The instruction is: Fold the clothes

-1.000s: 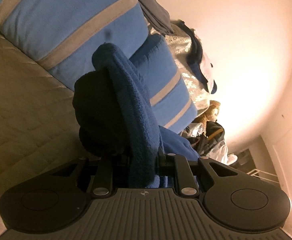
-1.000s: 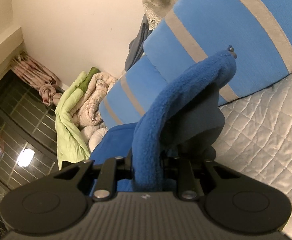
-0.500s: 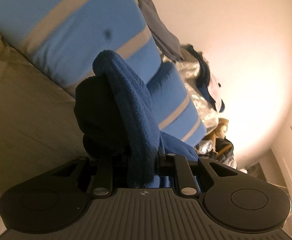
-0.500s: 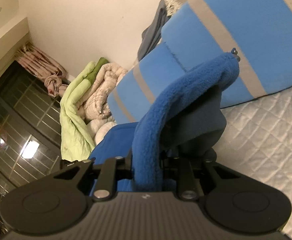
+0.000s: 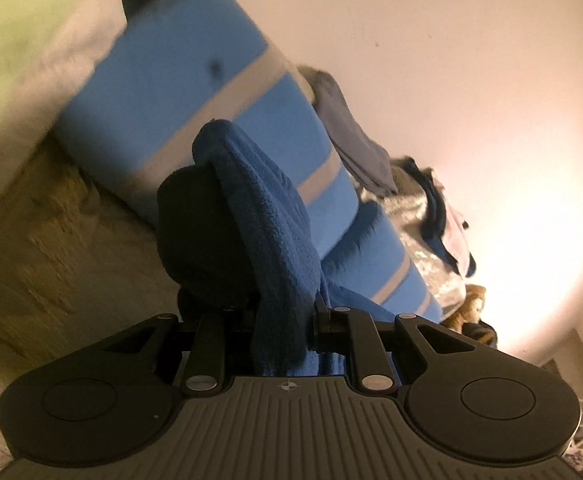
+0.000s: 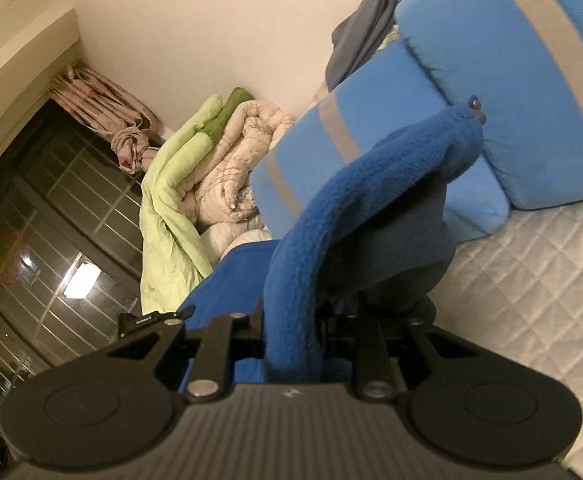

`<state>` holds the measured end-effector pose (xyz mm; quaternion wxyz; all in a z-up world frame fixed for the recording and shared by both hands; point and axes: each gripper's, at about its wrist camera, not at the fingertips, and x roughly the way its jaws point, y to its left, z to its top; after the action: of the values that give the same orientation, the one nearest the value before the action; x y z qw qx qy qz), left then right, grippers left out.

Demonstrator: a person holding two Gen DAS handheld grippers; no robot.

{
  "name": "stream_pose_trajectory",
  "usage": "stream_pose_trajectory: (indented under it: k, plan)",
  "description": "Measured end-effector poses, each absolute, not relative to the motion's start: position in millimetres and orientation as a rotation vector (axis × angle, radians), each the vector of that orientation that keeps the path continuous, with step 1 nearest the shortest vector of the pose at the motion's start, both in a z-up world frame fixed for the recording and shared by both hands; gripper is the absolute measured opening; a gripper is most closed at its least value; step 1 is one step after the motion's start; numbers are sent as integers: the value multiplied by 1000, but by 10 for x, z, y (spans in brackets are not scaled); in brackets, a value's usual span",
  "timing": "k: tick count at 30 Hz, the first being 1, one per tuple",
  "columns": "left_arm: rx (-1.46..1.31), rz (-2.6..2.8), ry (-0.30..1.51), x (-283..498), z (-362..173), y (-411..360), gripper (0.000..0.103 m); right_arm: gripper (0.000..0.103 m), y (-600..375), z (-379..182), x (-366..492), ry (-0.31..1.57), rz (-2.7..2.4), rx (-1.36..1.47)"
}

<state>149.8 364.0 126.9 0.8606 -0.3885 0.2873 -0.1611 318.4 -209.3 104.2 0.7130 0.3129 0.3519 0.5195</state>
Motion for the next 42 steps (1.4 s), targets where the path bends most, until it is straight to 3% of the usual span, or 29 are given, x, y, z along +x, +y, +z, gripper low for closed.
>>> stream_pose_trajectory:
  k: [9, 11, 12, 13, 14, 18, 26, 42]
  plan:
    - [-772, -249, 556, 1527, 1514, 3913, 21, 23, -1600, 1129, 3193, 755, 1198, 699]
    - [-720, -192, 539, 1552, 1538, 3948, 30, 28, -1520, 1098, 3214, 770, 1172, 706]
    - [-644, -83, 560, 1599, 1519, 3935, 36, 39, -1474, 1064, 3235, 790, 1110, 677]
    - [-565, 27, 581, 1647, 1500, 3920, 57, 79, -1412, 1034, 3244, 804, 999, 585]
    - [-492, 132, 611, 1702, 1460, 3884, 76, 103, -1350, 1003, 3254, 815, 888, 494]
    - [-314, 271, 659, 1827, 1298, 3705, 79, 103, -1163, 850, 3212, 831, 695, 228]
    - [-162, 210, 811, 1983, 1016, 3292, 84, 103, -1145, 729, 2997, 849, 653, 36]
    - [-62, 112, 990, 1887, 833, 2974, 88, 103, -1326, 697, 2856, 977, 649, -41]
